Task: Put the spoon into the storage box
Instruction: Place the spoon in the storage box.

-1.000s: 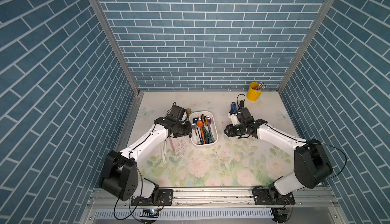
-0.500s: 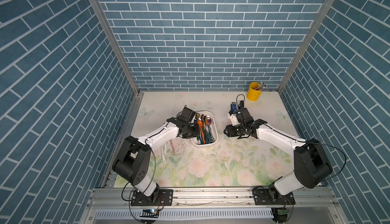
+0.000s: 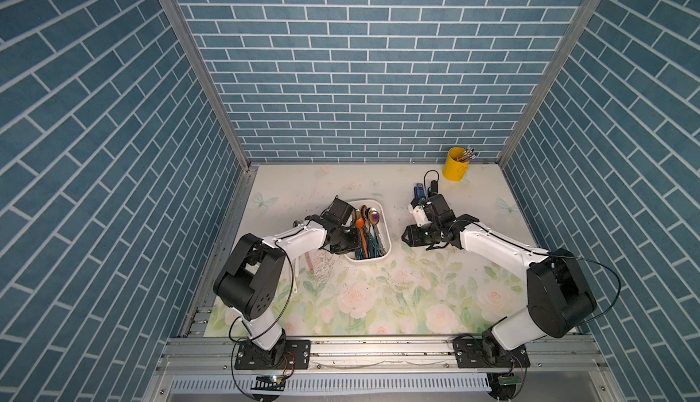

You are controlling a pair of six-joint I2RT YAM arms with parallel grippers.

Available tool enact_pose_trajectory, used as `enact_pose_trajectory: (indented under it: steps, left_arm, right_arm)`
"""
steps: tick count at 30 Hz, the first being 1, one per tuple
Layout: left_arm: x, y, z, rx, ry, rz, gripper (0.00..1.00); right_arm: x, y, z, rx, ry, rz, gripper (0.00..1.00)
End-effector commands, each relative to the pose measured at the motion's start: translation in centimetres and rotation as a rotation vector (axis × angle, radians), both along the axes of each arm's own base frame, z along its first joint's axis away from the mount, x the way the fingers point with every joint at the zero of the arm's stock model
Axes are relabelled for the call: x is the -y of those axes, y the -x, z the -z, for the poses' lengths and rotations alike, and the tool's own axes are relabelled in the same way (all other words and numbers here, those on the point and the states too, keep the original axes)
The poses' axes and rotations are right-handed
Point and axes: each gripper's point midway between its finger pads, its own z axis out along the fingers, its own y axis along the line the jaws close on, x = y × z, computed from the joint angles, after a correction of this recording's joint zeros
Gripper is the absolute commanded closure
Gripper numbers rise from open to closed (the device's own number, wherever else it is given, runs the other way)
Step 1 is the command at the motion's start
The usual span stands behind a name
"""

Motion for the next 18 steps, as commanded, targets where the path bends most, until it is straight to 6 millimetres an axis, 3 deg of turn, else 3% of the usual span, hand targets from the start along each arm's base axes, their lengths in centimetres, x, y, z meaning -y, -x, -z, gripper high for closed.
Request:
enact_pose_trajectory:
  steps: [1,5,9,14,18]
  left_arm:
    - [-0.6,0.9,1.6,-0.043,-0.037,0.005,0.92]
    - [-0.8,0.5,0.9,-0.02,-0.046,0.007,0.79]
    - [-1.4,0.0,-1.2,0.034,-0.082,0.011,0.7]
    - [-2.9,0.3,-3.8,0.087,-0.137,0.003,0.64]
    - [-5.5,0.6,-5.7,0.134,-0.199,-0.042,0.62]
  right_arm:
    - [-0.1,0.2,0.8,-0.018,0.01,0.003,0.58]
    - [-0.1,0.2,0.8,-0.016,0.011,0.003,0.58]
    - [-0.2,0.1,0.8,-0.017,0.011,-0.001,0.58]
    - [-0.4,-0.2,0.7,-0.014,0.011,-0.007,0.58]
    - [-0.5,-0.3,0.6,-0.01,0.011,-0.01,0.58]
